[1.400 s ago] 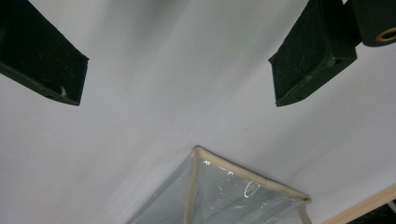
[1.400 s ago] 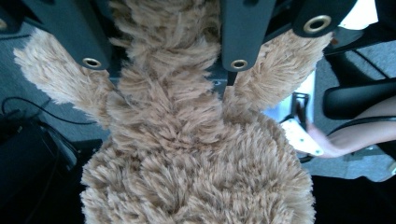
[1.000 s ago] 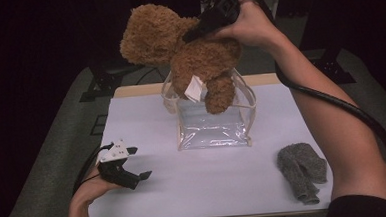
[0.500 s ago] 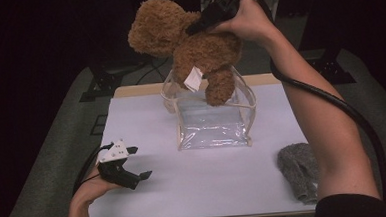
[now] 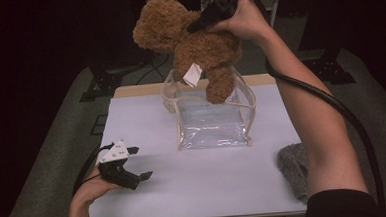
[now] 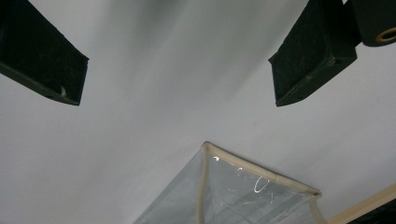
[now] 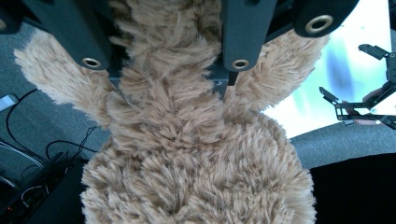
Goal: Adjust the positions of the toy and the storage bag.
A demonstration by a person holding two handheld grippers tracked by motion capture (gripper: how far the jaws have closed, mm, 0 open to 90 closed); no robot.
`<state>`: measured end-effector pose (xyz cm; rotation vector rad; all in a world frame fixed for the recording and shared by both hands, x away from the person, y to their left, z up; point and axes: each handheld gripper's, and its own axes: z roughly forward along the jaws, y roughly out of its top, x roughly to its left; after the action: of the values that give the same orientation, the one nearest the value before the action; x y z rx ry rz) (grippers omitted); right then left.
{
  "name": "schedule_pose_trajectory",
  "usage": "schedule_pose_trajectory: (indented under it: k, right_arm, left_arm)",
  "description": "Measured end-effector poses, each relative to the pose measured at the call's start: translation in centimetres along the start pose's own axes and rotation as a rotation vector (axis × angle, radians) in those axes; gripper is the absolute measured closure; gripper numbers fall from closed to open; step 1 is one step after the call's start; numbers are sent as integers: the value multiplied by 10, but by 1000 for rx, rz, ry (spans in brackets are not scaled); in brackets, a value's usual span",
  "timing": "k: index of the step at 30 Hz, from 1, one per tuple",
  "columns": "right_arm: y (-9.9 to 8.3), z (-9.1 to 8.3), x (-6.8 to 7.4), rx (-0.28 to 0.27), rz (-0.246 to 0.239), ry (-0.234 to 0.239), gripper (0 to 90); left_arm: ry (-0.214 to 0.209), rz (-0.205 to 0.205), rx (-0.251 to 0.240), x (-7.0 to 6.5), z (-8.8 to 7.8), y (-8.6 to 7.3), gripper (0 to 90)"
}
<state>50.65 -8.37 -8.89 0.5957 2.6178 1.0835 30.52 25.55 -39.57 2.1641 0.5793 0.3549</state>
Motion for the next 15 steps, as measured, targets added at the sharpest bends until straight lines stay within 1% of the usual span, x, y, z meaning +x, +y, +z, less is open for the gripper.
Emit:
schedule_pose_trajectory:
  k: [5, 6, 7, 10, 12, 13, 14, 15]
  right_arm:
    - [1, 6, 4, 8, -12, 6, 653]
    - [2, 7, 7, 5, -19, 23, 653]
    - [2, 7, 7, 5, -19, 23, 653]
    - [0, 9, 17, 6, -39, 48, 652]
    - [-1, 10, 22, 14, -41, 61, 652]
    - [-1, 10, 22, 14, -41, 61, 652]
    - [-3, 11, 28, 15, -45, 77, 652]
    - [-4, 11, 30, 16, -49, 82, 652]
  left_arm:
    - [3, -6, 7, 1, 1, -1, 31]
    - [2, -7, 5, 1, 1, -1, 31]
    - [2, -7, 5, 1, 1, -1, 31]
    - [3, -5, 8, 1, 1, -2, 31]
    - [3, -5, 10, 1, 1, -2, 31]
    - [3, -5, 10, 1, 1, -2, 31]
    - [3, -5, 9, 1, 1, -2, 31]
    - [2, -4, 9, 1, 1, -2, 31]
